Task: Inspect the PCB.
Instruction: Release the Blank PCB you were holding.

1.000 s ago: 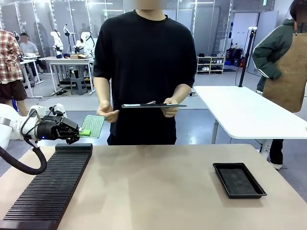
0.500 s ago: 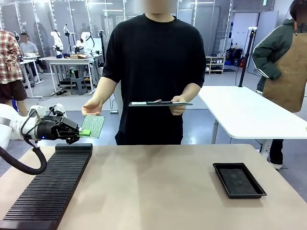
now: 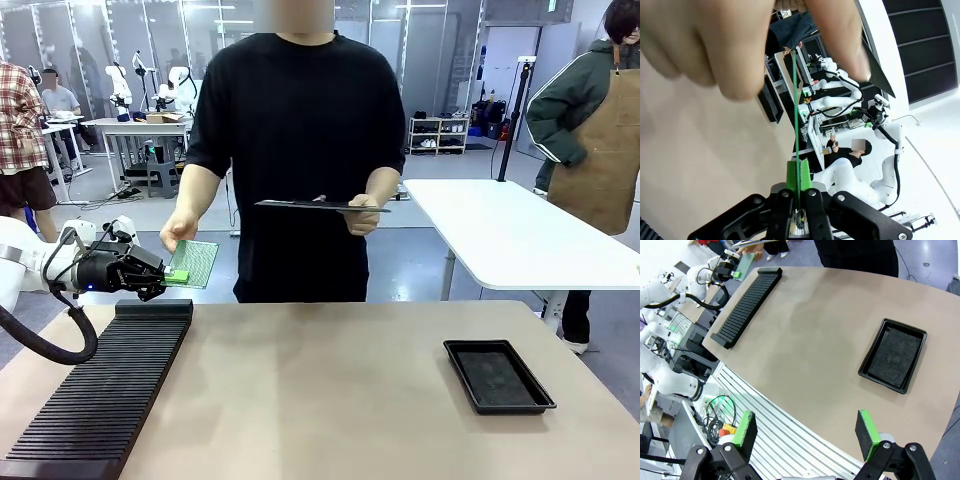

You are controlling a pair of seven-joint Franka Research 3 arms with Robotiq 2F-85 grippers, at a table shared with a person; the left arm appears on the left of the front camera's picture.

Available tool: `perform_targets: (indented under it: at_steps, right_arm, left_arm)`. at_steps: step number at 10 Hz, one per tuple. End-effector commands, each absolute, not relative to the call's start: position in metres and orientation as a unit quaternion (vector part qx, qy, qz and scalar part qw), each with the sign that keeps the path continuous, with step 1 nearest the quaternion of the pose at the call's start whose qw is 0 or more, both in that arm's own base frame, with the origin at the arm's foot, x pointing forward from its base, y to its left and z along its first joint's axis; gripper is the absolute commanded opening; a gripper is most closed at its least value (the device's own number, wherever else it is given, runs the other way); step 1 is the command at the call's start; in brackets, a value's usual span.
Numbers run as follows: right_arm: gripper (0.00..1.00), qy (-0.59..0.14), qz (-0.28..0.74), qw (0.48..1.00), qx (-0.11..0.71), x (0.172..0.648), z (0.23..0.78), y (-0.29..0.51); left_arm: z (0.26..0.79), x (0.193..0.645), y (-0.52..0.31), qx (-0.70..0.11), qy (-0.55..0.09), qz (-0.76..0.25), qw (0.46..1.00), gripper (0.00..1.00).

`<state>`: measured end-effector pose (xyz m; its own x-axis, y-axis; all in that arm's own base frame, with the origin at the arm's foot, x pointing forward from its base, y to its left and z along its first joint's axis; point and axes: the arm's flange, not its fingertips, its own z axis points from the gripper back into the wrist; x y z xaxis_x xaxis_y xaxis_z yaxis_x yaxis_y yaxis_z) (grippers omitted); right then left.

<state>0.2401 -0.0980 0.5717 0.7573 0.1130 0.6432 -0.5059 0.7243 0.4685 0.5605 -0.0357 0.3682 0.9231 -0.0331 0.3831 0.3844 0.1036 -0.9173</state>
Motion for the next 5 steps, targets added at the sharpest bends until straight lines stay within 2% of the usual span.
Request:
perform_targets:
  at_steps: [1, 5]
  right_arm:
    - [1.00, -0.301, 0.180, 0.877, 0.328, 0.2393, 0.5703, -0.0980]
    - [1.00, -0.301, 0.180, 0.877, 0.328, 0.2393, 0.5703, -0.0980]
  left_arm:
    - [0.3690, 0.5598, -0.0357, -0.653, -0.132, -0.146, 0.731, 0.03]
    - [0.3690, 0.5598, -0.0357, -0.653, -0.132, -0.146, 0.731, 0.03]
